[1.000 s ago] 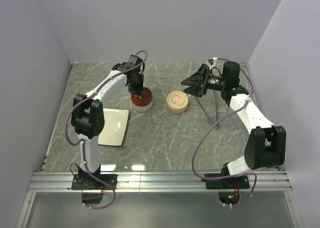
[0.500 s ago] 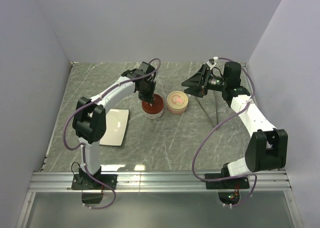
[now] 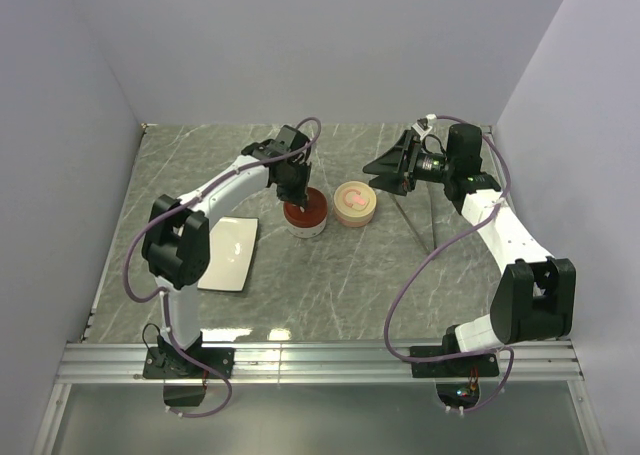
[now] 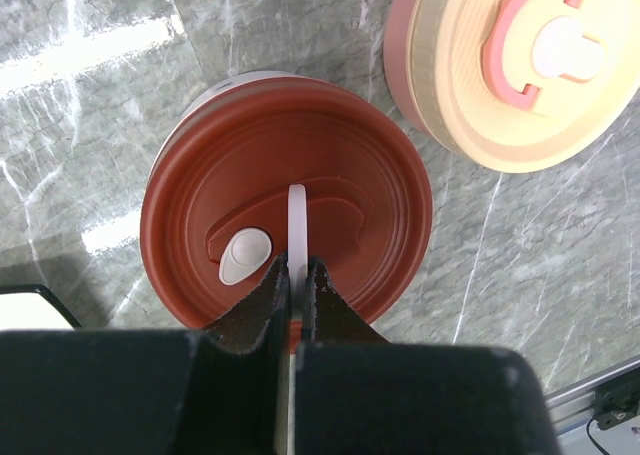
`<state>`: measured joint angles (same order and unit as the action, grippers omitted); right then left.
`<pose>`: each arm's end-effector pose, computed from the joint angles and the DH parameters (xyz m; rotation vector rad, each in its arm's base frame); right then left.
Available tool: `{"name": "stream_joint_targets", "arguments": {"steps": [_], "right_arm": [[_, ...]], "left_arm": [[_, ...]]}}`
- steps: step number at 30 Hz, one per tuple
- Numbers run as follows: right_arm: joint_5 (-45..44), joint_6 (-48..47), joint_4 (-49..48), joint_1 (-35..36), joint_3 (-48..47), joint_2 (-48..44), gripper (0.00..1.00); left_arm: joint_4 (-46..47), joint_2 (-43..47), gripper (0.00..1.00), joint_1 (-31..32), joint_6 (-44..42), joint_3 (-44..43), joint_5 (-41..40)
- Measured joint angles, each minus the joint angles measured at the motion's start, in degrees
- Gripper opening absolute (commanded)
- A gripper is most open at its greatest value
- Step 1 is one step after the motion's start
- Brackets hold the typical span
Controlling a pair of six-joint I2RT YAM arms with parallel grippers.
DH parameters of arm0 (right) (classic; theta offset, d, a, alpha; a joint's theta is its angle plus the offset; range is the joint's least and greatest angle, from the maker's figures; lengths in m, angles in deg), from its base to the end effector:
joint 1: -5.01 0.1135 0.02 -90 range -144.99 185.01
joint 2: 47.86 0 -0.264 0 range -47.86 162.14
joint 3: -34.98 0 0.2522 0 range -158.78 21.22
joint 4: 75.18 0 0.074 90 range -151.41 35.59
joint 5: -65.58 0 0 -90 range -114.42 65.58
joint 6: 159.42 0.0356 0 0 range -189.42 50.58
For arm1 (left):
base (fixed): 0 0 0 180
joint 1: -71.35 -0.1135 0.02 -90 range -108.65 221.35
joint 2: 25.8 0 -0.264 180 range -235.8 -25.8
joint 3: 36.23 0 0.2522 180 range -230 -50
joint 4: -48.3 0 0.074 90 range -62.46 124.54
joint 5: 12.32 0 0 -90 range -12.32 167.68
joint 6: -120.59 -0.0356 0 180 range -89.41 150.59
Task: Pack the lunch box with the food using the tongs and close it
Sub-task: Move the lunch box
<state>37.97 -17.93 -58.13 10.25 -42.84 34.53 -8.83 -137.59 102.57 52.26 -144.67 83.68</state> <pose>0.3163 0.0607 0.3217 0.0283 2.1165 1.6748 0.3604 -0.2228 0.2487 0.2611 2.6794 -0.4421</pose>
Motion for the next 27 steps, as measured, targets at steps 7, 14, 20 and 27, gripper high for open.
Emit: {"name": "stream_joint_targets", "arguments": {"steps": [7, 14, 20, 27], "right_arm": [[0.00, -0.42, 0.70, 0.00, 0.00, -0.02, 0.77], [0.04, 0.11, 0.42, 0.00, -0.02, -0.02, 0.76], [0.04, 0.68, 0.17, 0.00, -0.02, -0.02, 0.77], [0.04, 1.16, 0.13, 0.00, -0.02, -0.02, 0.76]], "left_arm": [[1.33, 0.76, 0.04, -0.02, 0.02, 1.20, 0.11], [0.70, 0.76, 0.09, 0.09, 0.02, 0.68, -0.68], [-0.83, 0.26, 0.17, 0.48, 0.00, -0.72, -2.01], [-3.96, -0.13, 0.20, 0.85, -0.09, -2.56, -3.39]]}}
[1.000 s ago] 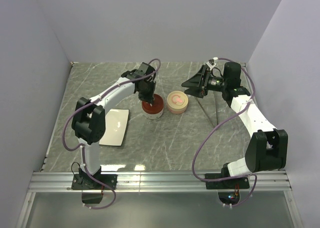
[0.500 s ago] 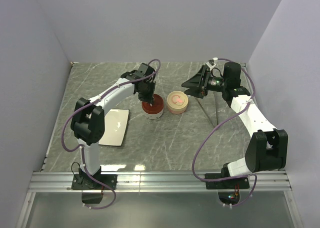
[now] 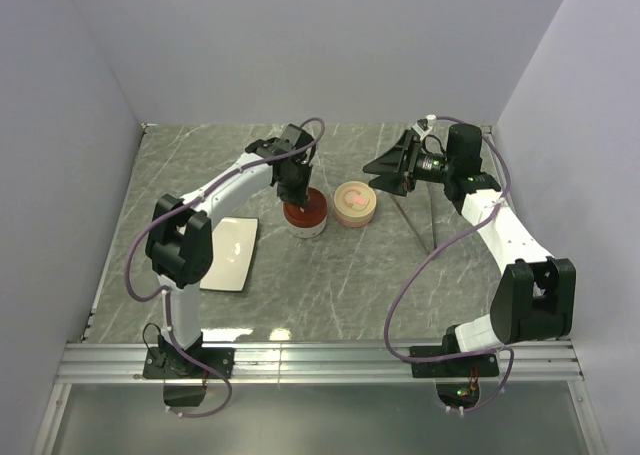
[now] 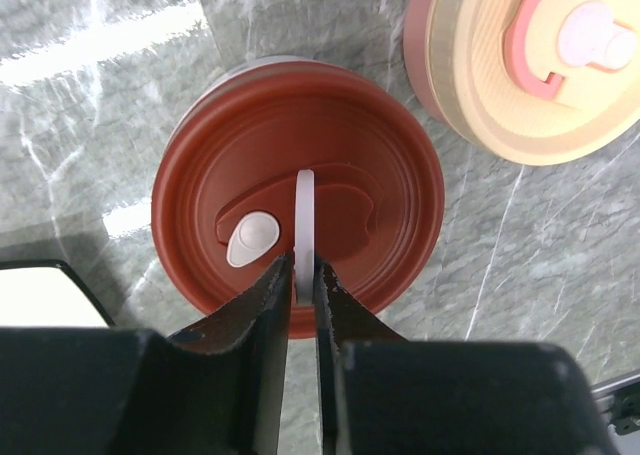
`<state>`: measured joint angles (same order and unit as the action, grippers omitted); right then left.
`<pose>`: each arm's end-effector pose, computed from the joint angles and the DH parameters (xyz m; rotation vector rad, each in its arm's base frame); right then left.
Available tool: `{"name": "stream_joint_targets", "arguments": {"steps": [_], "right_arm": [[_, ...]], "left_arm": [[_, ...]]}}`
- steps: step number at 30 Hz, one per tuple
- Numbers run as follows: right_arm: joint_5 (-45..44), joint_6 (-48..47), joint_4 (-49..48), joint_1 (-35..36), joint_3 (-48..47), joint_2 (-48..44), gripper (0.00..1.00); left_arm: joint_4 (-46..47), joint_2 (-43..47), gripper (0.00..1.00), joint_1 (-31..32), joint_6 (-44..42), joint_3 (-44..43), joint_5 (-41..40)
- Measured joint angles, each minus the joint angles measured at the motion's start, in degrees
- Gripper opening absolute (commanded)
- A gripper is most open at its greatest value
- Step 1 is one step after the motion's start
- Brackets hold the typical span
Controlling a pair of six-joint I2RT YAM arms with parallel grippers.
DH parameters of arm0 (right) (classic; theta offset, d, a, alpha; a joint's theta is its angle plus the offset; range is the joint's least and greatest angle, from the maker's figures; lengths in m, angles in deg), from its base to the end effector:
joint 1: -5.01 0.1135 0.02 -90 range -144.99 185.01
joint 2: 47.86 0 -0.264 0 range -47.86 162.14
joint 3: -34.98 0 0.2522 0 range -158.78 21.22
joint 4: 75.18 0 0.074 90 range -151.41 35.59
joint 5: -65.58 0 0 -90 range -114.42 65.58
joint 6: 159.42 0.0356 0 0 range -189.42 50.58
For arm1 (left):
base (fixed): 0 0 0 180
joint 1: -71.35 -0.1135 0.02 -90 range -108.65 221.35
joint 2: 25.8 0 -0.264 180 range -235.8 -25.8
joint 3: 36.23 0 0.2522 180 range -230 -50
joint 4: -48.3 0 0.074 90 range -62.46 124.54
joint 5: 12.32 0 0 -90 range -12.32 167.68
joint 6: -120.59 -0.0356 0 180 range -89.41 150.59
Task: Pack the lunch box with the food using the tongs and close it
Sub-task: Move the lunch box, then reset both arms
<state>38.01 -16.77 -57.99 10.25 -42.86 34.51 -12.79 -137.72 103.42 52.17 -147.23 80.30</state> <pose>0.3162 0.0607 0.3218 0.0507 2.1244 1.6874 0.3569 -0.2255 0.2576 0.2625 2.6906 -0.3592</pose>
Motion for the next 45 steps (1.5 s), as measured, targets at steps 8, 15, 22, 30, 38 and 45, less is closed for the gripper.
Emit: {"name": "stream_joint_targets", "arguments": {"steps": [8, 15, 22, 30, 38, 45], "right_arm": [[0.11, 0.26, -0.13, 0.00, 0.00, -0.07, 0.76], [0.17, 0.31, -0.31, 0.00, 0.00, -0.09, 0.76], [0.15, 0.00, -0.11, 0.00, -0.02, -0.85, 0.76], [0.00, -3.41, 4.52, -1.09, -2.89, -0.92, 0.73], [1.05, -7.28, 9.88, -11.30, -9.38, -0.46, 0.71], [2.89, -11.26, 16.20, -16.15, -11.04, 0.87, 0.70]], "left_arm": [[-2.03, -0.17, 0.39, 0.07, -1.36, -2.89, -1.25], [-2.58, 0.04, 0.43, 0.04, -2.64, -5.27, -2.49], [-2.73, 2.43, 0.04, 0.11, -4.50, -5.27, -9.60], [-4.37, 2.23, 0.00, 1.88, -6.51, -5.07, -17.42], [-4.42, -1.68, 0.00, 6.29, -7.67, -5.18, -23.67], [-4.70, -5.92, 0.00, 9.35, -8.00, -7.93, -25.14]]}}
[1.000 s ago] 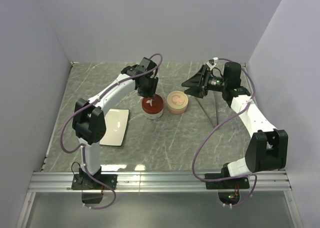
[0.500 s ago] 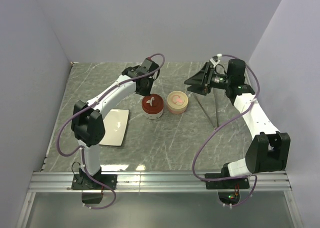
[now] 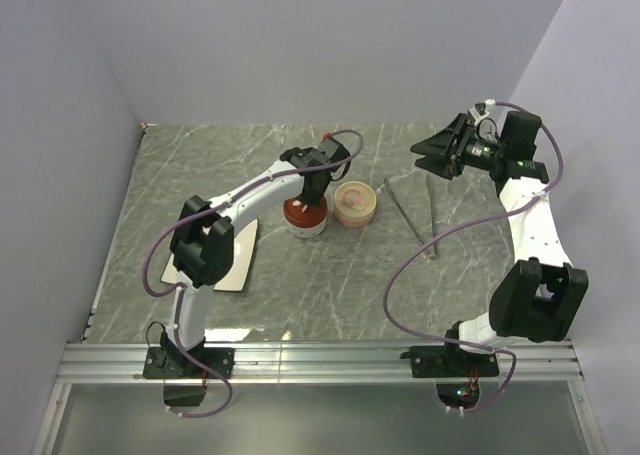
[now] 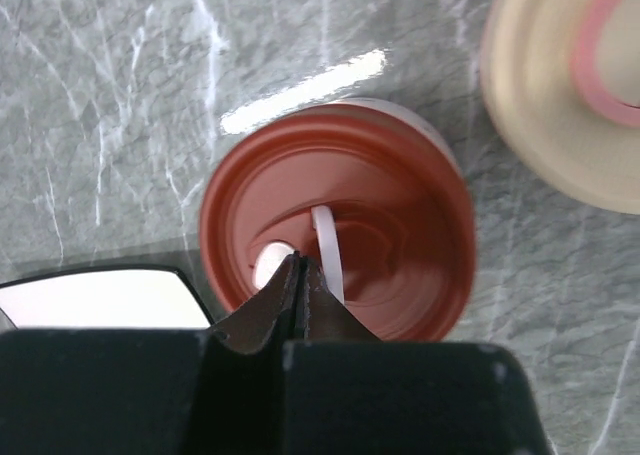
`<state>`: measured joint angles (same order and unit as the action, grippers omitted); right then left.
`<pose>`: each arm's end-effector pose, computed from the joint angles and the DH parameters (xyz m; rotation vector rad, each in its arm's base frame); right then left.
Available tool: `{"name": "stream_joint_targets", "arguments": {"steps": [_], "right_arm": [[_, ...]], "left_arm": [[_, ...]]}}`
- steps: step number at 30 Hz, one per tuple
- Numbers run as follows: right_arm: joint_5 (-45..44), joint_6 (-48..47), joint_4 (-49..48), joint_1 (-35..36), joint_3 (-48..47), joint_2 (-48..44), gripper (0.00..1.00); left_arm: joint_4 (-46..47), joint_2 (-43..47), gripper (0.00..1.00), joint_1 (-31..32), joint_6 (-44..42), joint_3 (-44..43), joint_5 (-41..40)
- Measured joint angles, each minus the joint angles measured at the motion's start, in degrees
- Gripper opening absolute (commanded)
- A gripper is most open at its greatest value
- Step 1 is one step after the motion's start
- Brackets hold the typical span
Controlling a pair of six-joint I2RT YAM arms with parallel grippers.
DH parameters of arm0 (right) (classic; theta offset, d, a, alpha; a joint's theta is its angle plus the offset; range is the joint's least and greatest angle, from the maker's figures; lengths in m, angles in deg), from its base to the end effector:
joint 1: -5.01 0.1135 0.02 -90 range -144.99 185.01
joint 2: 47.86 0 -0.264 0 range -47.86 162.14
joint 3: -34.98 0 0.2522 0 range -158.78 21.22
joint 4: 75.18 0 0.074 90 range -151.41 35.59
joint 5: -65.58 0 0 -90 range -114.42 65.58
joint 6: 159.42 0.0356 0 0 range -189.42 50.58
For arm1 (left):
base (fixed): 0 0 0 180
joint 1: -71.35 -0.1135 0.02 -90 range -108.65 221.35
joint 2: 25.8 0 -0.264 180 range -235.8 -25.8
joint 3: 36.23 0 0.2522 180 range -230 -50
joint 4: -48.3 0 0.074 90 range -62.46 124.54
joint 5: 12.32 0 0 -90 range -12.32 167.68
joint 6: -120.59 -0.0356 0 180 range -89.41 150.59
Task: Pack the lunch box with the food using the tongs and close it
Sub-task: Reset both arms
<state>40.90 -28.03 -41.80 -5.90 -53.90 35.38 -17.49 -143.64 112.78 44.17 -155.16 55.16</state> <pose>0.3189 -0.0285 0.3591 0.1784 2.0451 1.4879 0.3398 -0.2817 0.2551 0.5066 2.5199 0.1873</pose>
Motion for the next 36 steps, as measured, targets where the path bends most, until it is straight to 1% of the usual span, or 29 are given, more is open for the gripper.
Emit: {"name": "stream_joint_targets", "arguments": {"steps": [4, 11, 22, 24, 26, 29, 30, 32, 33, 34, 35, 36], "right_arm": [[1.01, -1.66, 2.43, -0.15, 0.00, 0.15, 0.70], [1.86, -2.99, 3.72, -0.17, 0.00, 0.15, 0.70], [2.38, -4.57, 5.38, -0.17, 0.00, 0.15, 0.69], [2.71, -4.76, 5.38, -0.17, 0.00, 0.15, 0.70], [3.08, -5.07, 5.38, -0.17, 0.00, 0.15, 0.71], [3.30, -5.77, 5.70, -0.17, 0.00, 0.15, 0.72], [3.30, -6.40, 5.99, -0.17, 0.00, 0.15, 0.73], [3.23, -8.13, 7.10, -0.17, -0.02, 0.15, 0.74], [3.10, -9.16, 8.02, -0.17, -0.15, 0.15, 0.75], [2.89, -10.40, 9.31, -0.17, -0.57, 0.15, 0.76], [2.58, -12.07, 10.71, -0.15, -1.11, 0.15, 0.80], [2.23, -13.68, 12.41, -0.09, -1.92, 0.15, 0.82]], "left_arm": [[0.02, -0.33, 0.00, 1.97, -0.02, -0.81, -0.79], [0.04, -2.14, 0.00, 4.90, -0.39, -1.38, -2.95], [-0.15, -2.43, 0.00, 4.94, -0.48, -1.99, -2.78], [-0.13, -2.38, 0.00, 4.66, -0.83, -2.05, -2.08], [0.11, -1.68, 0.02, 3.67, -1.14, -2.08, 0.26], [1.97, 1.40, 0.08, 1.18, -2.10, -0.68, 4.85], [2.71, 3.89, 0.18, 0.22, -2.40, 0.70, 7.02], [4.24, 7.89, 0.28, -1.84, -3.23, 3.02, 9.70], [5.25, 10.14, 0.38, -2.67, -3.54, 4.59, 11.23], [6.54, 13.00, 0.42, -3.61, -4.02, 6.69, 13.22], [8.24, 16.37, 0.47, -4.57, -4.31, 9.53, 15.47], [8.87, 18.95, 0.60, -5.31, -4.55, 11.52, 17.40]]}}
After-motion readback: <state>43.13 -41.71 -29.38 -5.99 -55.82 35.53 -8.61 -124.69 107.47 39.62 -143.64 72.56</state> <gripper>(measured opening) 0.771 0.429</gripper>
